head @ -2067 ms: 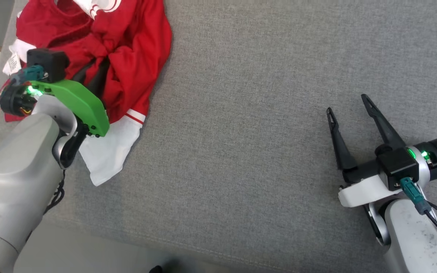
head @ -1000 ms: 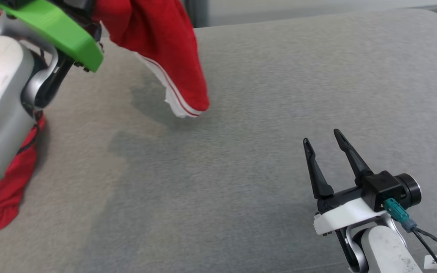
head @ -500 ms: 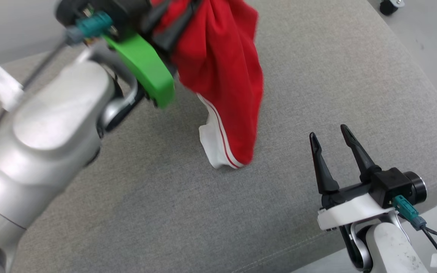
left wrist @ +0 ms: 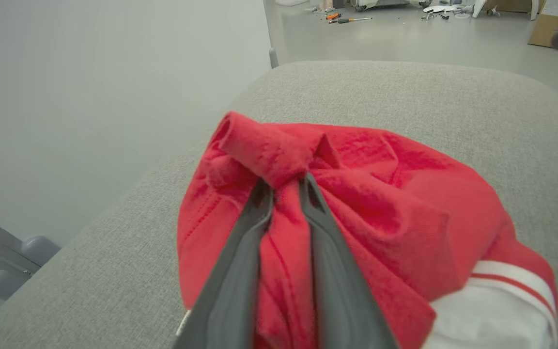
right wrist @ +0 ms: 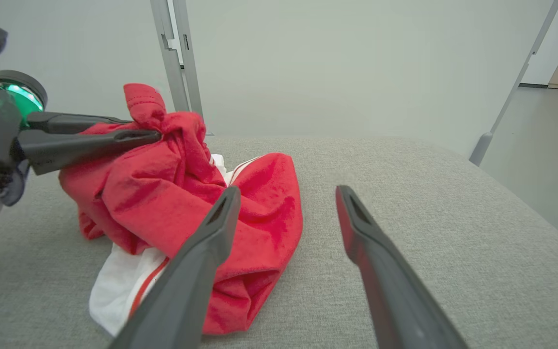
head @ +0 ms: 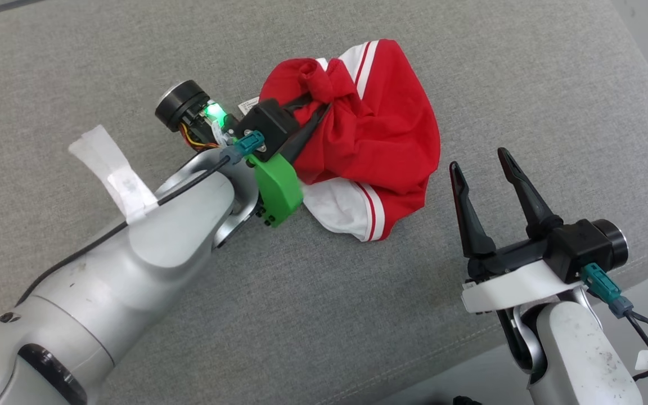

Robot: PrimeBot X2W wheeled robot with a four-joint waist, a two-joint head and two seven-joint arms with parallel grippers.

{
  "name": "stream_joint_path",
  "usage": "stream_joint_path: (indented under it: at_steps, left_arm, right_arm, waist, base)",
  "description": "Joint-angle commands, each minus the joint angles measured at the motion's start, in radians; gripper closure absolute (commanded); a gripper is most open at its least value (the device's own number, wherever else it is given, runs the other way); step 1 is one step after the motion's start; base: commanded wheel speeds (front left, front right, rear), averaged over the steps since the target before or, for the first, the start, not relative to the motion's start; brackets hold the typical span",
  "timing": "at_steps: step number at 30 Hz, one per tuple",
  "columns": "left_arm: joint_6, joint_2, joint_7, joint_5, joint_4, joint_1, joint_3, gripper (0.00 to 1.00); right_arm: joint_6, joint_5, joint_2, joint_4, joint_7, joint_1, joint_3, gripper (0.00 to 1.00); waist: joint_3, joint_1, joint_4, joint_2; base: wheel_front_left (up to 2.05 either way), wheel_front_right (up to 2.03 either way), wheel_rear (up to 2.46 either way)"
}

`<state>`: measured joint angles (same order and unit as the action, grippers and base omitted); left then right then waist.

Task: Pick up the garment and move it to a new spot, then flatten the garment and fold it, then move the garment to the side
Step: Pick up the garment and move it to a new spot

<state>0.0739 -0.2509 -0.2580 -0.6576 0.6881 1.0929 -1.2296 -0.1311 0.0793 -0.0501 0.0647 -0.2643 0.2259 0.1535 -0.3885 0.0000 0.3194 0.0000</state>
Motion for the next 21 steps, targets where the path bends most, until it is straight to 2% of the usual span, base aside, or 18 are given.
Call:
stream_joint_path:
  at_steps: [1,6,9,12,17,21]
  left_arm:
    - [-0.022,0.020,-0.009,0.027,-0.013,-0.013,0.033,0.00]
    - [-0.102,0.009,-0.007,0.142,-0.118,-0.092,0.144,0.00]
    - [-0.154,-0.009,-0.007,0.182,-0.225,-0.199,0.258,0.00]
    - [-0.185,-0.023,-0.007,0.205,-0.325,-0.338,0.387,0.00]
    - [-0.200,-0.018,-0.006,0.243,-0.437,-0.562,0.564,0.00]
    - [-0.191,0.004,-0.006,0.291,-0.509,-0.730,0.686,0.00]
  right_arm:
    - [0.001,0.008,0.000,-0.005,0.000,0.005,-0.002,0.00]
    - [0.001,-0.002,-0.001,0.004,0.000,-0.025,-0.015,0.00]
    - [0.001,-0.012,0.000,0.010,0.000,-0.044,-0.025,0.00]
    - [0.001,-0.023,-0.001,0.017,0.000,-0.062,-0.022,0.00]
    - [0.001,-0.044,-0.001,0.029,0.000,-0.086,-0.019,0.00]
    - [0.001,-0.056,-0.002,0.039,0.000,-0.111,-0.022,0.00]
  waist:
    - [-0.021,0.0000,-0.001,0.0000]
    - [0.010,0.0000,-0.035,0.0000]
    - [0.048,0.0000,-0.075,0.0000]
    - [0.090,0.0000,-0.118,0.0000]
    - [0.163,0.0000,-0.191,0.0000]
    - [0.221,0.0000,-0.242,0.0000]
  base:
    - [0.00,0.00,0.00]
    - [0.00,0.00,0.00]
    - [0.00,0.00,0.00]
    - [0.00,0.00,0.00]
    - [0.00,0.00,0.00]
    - [0.00,0.00,0.00]
